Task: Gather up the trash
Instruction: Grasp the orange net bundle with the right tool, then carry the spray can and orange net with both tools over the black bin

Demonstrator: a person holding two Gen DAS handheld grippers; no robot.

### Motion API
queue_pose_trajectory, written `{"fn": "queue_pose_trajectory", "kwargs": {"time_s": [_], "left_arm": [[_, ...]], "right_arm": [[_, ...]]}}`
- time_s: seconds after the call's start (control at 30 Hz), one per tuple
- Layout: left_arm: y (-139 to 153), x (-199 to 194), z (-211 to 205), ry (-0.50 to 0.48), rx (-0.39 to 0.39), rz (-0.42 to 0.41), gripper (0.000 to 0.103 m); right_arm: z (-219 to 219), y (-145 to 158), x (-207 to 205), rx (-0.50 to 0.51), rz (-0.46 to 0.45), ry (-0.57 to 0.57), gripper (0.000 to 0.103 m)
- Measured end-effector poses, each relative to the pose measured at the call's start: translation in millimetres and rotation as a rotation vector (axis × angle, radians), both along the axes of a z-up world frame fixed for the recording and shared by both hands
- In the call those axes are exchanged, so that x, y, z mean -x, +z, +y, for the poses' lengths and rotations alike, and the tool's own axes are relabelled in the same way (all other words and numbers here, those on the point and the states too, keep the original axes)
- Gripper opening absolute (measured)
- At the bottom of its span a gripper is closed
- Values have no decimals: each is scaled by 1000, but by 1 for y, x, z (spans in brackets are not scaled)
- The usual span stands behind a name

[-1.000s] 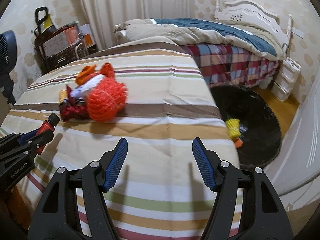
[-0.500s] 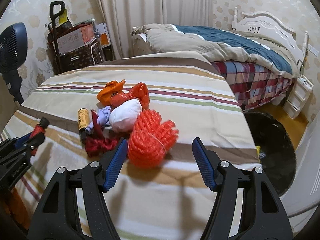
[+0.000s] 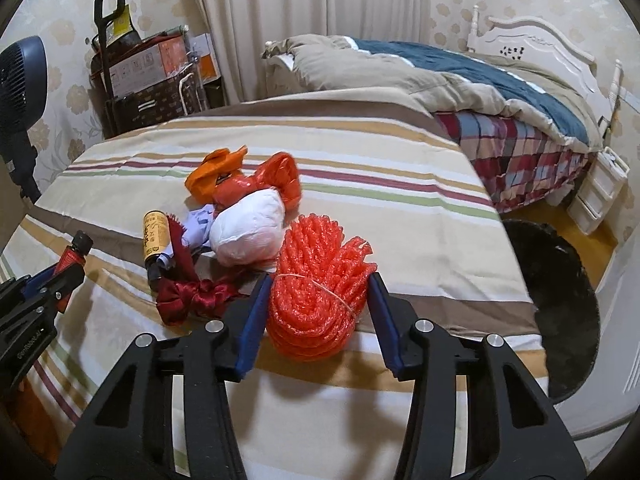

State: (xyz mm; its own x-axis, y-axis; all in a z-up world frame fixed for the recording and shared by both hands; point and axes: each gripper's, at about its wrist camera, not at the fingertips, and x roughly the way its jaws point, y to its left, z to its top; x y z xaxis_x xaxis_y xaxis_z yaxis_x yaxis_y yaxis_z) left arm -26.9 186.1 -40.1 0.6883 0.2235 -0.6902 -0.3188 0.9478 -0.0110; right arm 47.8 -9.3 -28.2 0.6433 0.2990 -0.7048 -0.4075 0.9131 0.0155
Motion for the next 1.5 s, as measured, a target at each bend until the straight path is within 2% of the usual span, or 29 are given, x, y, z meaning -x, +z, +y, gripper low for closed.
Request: {"fn": "queue_pose_trajectory", "kwargs": {"time_s": [0.3,0.63,0.83,1.17,1.5], "left_arm": [[4,2,-28,-49,15,-8,27],[11,-2,-82,-153,25,-19,27],[21,-14,-117,-224,6,-39,27],[29,-53,-178,-352,-10,-75,27],[20,-100,-233,-451,-18,-65,27]], "right_arm": [[-48,10,19,-29,-36,-64,47],[-102,15,39,-56,-61,-145,47],[-126,19,40,-73,-80,-190,47],[-171,17,19,-92,-82,-285,47],[-207,7,-20,-74,-74,-367,47]]}}
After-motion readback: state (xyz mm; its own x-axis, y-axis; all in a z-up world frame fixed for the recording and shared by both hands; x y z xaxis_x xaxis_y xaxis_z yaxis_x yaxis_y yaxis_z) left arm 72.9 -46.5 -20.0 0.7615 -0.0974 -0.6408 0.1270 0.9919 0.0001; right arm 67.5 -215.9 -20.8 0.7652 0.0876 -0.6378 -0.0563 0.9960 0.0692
